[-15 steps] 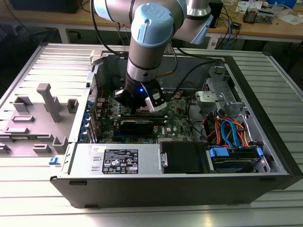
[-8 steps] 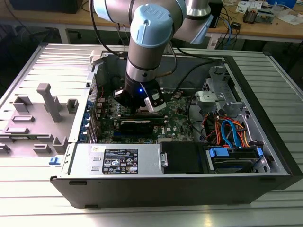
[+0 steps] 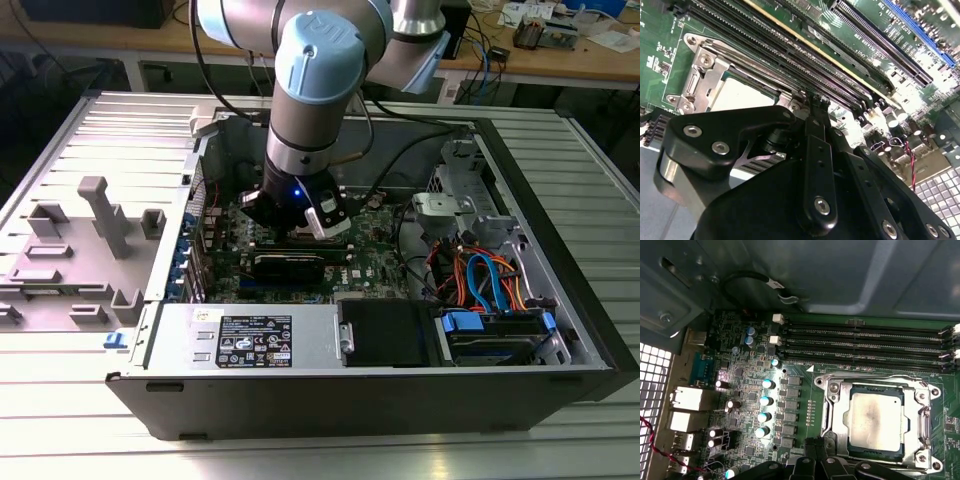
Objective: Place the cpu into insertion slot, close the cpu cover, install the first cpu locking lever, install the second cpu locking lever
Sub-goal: 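Install the second cpu locking lever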
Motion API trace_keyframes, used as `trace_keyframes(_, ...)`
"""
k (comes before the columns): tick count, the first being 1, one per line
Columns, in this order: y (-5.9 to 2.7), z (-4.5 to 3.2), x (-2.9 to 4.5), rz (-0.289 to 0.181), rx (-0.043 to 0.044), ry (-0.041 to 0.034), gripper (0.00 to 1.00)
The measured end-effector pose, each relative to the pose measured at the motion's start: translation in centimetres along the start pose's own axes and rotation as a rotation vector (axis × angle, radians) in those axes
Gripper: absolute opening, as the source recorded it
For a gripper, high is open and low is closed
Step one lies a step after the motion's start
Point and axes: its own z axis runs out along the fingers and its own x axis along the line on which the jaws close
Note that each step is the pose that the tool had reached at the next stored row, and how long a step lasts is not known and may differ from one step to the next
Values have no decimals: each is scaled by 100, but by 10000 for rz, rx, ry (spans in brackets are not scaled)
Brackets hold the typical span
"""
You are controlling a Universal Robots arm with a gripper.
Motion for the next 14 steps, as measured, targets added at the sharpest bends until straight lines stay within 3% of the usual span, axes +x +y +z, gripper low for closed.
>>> trace_keyframes(4,0,0,0,37,277,24,11)
trace_keyframes(7,2,-14,1,36,287,23,11)
trace_keyframes(14,30,-177,21,38,287,25,11)
